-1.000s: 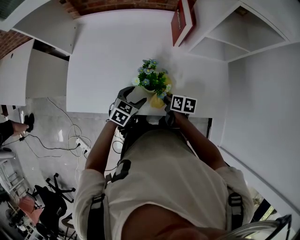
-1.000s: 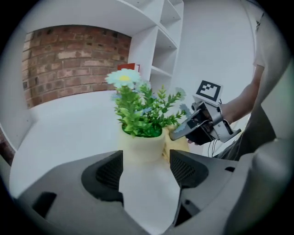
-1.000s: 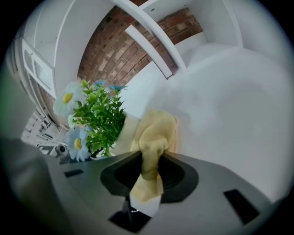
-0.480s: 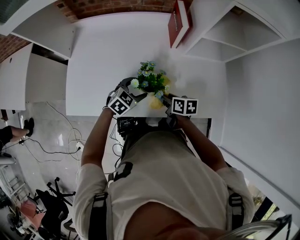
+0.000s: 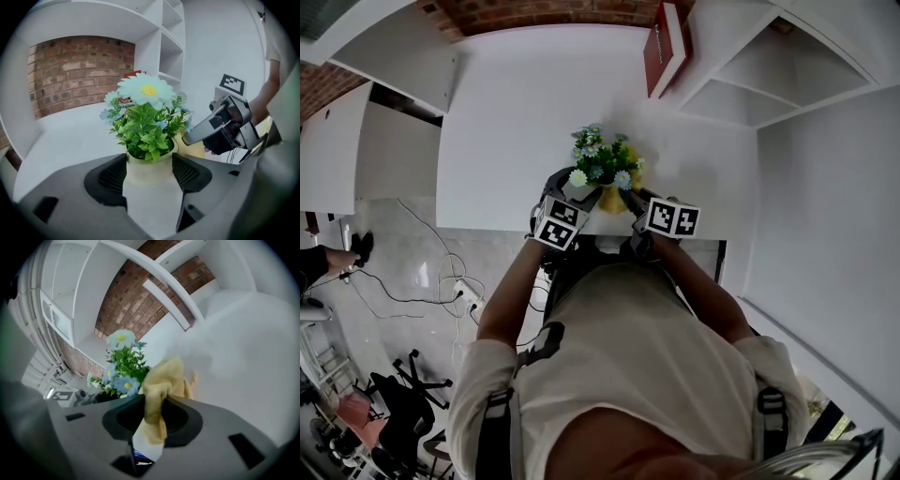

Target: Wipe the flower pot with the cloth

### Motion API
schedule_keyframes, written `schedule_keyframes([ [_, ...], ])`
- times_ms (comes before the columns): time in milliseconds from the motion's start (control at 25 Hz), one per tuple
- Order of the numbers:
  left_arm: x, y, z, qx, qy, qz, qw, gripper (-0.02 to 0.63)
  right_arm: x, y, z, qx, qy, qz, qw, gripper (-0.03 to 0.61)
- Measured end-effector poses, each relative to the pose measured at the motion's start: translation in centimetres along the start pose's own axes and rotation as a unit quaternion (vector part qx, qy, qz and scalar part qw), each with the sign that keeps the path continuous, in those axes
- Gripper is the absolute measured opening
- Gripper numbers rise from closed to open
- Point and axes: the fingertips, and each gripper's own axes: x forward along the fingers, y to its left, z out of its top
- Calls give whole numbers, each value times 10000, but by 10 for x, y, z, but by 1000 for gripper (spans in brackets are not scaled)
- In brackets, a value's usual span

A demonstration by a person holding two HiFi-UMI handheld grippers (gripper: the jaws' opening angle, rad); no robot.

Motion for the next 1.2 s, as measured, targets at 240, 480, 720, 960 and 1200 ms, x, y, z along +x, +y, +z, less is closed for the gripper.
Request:
schedule_keyframes([
  [240, -9, -1, -3, -270, 12, 193, 9994, 308, 20, -24, -25, -341, 357, -639, 9967, 107],
  [480, -19, -2, -3, -192, 146, -78, 9997, 309, 21, -30, -25, -299, 498, -617, 9964, 109],
  [720, -14, 12, -7, -407, 158, -137, 9990, 310, 8, -22, -16, -212, 516, -440, 9975, 109],
  [960, -6, -2, -7, -619, 68, -218, 9978, 309, -4, 27, 10, -133, 128, 376, 9991, 110],
  [1200, -6, -29, -10, -471, 99, -339, 9983, 307, 0, 21, 7, -250, 78, 269, 9993, 110],
])
